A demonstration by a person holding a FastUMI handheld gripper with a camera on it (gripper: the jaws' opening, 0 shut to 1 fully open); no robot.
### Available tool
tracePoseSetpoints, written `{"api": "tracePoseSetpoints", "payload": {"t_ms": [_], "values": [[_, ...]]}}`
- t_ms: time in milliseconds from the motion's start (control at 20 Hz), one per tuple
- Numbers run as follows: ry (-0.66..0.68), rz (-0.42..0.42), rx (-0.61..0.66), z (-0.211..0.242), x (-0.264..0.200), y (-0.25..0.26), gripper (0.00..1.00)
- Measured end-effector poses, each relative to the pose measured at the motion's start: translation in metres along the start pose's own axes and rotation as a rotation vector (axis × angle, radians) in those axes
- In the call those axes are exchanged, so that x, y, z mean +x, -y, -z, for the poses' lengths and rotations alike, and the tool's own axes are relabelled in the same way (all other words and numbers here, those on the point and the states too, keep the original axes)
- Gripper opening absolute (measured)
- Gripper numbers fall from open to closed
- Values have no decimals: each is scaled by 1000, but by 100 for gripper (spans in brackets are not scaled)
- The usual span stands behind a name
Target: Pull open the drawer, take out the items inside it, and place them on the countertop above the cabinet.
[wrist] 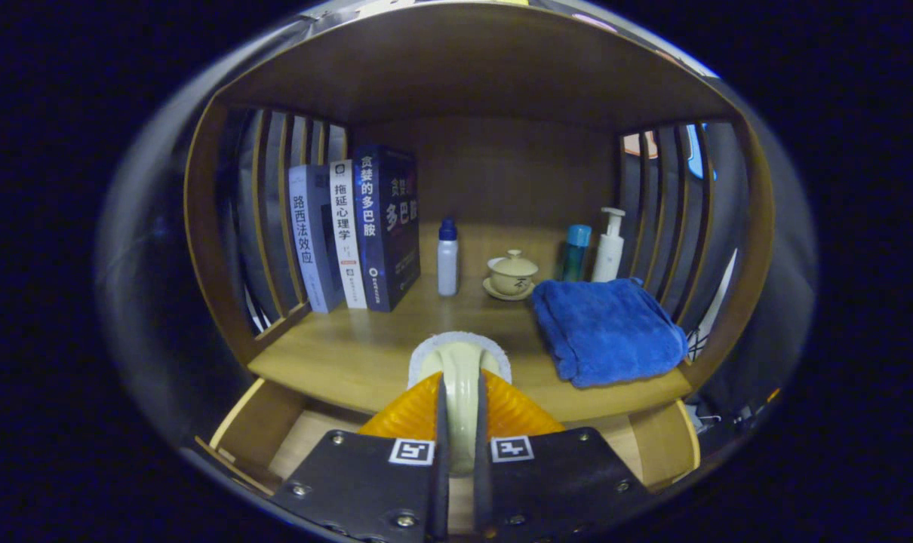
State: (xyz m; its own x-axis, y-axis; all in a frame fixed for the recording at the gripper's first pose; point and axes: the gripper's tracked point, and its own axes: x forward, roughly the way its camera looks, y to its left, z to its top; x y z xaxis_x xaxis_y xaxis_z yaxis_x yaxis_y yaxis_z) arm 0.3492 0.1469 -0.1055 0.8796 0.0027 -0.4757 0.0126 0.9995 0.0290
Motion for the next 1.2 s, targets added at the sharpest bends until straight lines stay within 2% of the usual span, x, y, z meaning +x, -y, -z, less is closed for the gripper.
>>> {"api": "tracePoseSetpoints", "payload": {"t_ms": [350,550,1100,1200], "values": [[-8,1,47,-9,56,8,13],[30,40,68,-19,79,22,13],[64,103,58,-15,109,26,14],[94,100,42,-15,110,25,17]]}}
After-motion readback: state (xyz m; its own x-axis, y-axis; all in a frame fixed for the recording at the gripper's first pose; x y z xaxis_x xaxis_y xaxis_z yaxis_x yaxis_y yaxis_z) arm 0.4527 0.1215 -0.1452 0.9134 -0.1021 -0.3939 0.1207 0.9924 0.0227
